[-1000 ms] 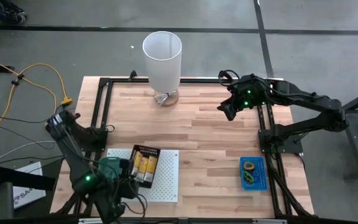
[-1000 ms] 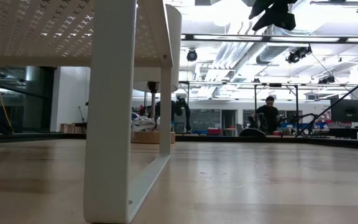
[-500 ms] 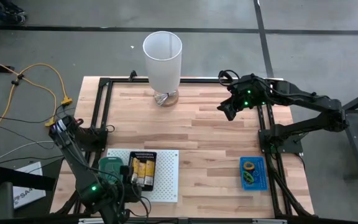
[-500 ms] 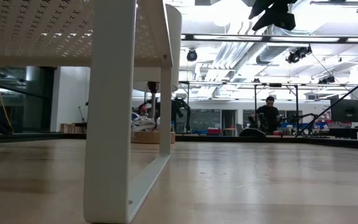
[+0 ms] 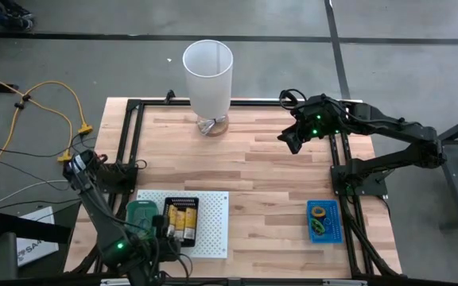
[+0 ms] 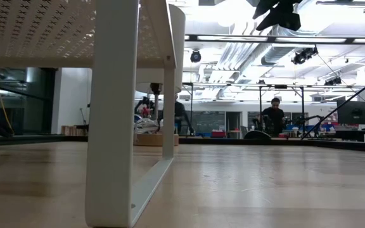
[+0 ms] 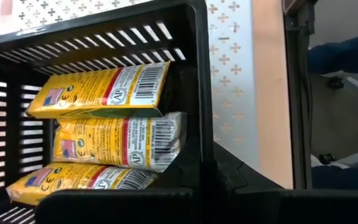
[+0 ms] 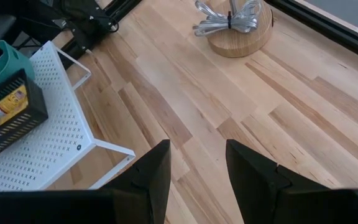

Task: Pick & Place Office Desk Supplies
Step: Put the black bin on the shelf

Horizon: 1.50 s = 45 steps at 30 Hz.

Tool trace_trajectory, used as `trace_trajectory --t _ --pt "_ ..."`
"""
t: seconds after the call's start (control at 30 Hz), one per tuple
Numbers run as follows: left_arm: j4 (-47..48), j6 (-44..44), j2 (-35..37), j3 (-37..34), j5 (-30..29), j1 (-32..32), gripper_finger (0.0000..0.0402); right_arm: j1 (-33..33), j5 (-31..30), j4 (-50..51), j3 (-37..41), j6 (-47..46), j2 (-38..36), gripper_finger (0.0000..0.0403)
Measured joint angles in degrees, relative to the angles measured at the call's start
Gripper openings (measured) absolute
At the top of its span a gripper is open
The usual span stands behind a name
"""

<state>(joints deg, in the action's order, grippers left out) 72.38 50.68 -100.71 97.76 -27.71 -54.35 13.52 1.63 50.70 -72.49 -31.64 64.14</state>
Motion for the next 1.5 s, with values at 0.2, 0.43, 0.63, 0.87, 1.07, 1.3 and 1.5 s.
trace_trajectory --t 0.2,0.43,0.63,0.87,1.07,1.3,1.5 --pt "0.0 0.4 0.0 0.0 0.8 -1.5 0.0001 0.0 0.0 0.0 0.0 0.0 0.0 0.0142" --pt "0.0 0.7 0.0 0.0 0.9 -2.6 0.0001 0.0 0.0 0.0 0.0 0.0 0.0 0.0142" --pt "0.1 2.1 0.0 0.0 1.9 -3.0 0.0001 0.0 0.0 0.0 0.0 0.0 0.0 0.0142" --pt "0.1 4.2 0.0 0.0 3.4 -3.0 0.0001 0.0 0.0 0.0 0.0 0.0 0.0 0.0142" --pt "0.2 4.7 0.0 0.0 3.6 -3.0 0.0001 0.0 0.0 0.0 0.0 0.0 0.0 0.0142" --pt "0.1 4.1 0.0 0.0 3.6 -2.8 0.0001 0.0 0.0 0.0 0.0 0.0 0.0 0.0142" --pt "-0.7 2.7 0.0 0.0 3.8 -2.6 0.0020 0.0 0.0 0.0 0.0 0.0 0.0 0.0142"
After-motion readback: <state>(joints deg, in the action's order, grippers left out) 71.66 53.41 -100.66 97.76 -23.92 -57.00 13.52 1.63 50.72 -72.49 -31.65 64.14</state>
